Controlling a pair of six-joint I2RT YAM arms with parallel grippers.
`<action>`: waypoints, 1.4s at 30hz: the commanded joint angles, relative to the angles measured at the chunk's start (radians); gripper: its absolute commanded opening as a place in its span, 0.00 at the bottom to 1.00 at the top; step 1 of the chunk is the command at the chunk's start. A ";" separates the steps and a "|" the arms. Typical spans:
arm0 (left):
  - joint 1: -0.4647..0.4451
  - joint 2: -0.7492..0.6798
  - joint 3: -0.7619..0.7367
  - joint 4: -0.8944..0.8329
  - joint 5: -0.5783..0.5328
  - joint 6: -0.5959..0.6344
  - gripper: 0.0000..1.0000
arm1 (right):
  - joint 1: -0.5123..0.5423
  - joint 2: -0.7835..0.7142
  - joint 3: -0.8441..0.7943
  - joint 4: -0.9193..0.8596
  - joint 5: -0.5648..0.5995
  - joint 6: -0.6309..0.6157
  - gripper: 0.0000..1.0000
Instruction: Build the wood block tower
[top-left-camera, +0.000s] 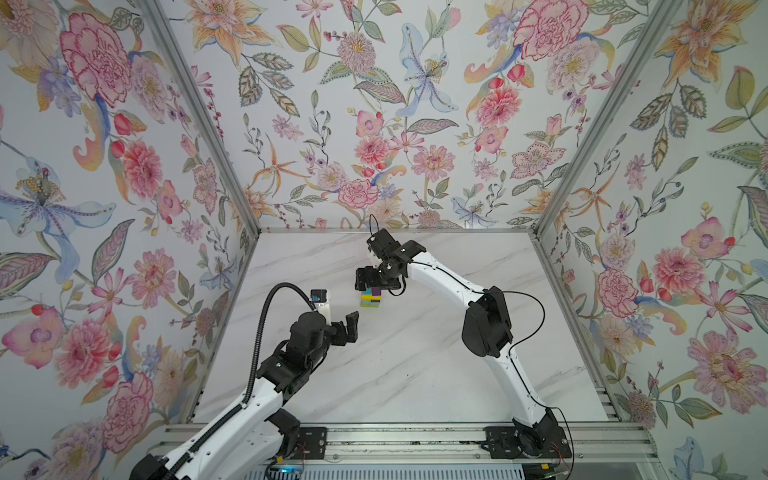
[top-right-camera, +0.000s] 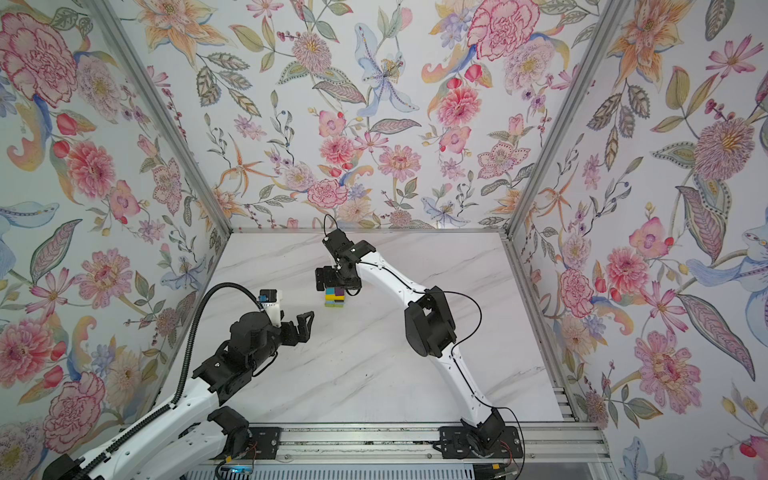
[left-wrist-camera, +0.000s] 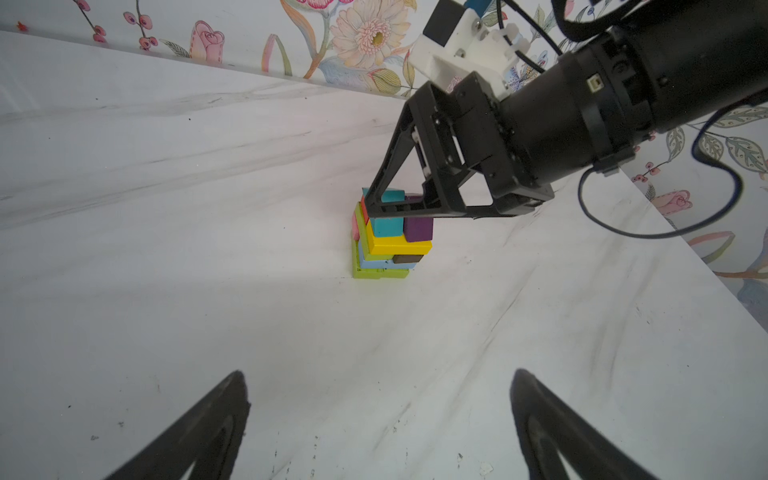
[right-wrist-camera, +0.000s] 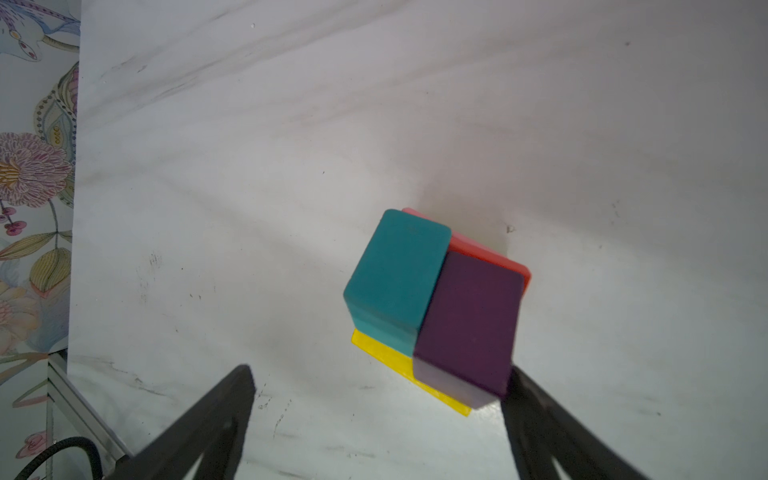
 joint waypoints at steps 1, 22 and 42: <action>0.012 0.001 0.006 0.007 0.000 0.018 0.99 | 0.005 0.025 0.030 -0.006 -0.011 0.002 0.94; 0.016 -0.002 0.028 -0.017 -0.026 0.015 0.99 | -0.043 -0.144 -0.053 -0.008 0.038 -0.041 0.99; 0.021 0.102 -0.016 0.245 -0.331 0.177 0.99 | -0.393 -0.941 -1.103 0.255 0.182 -0.160 0.99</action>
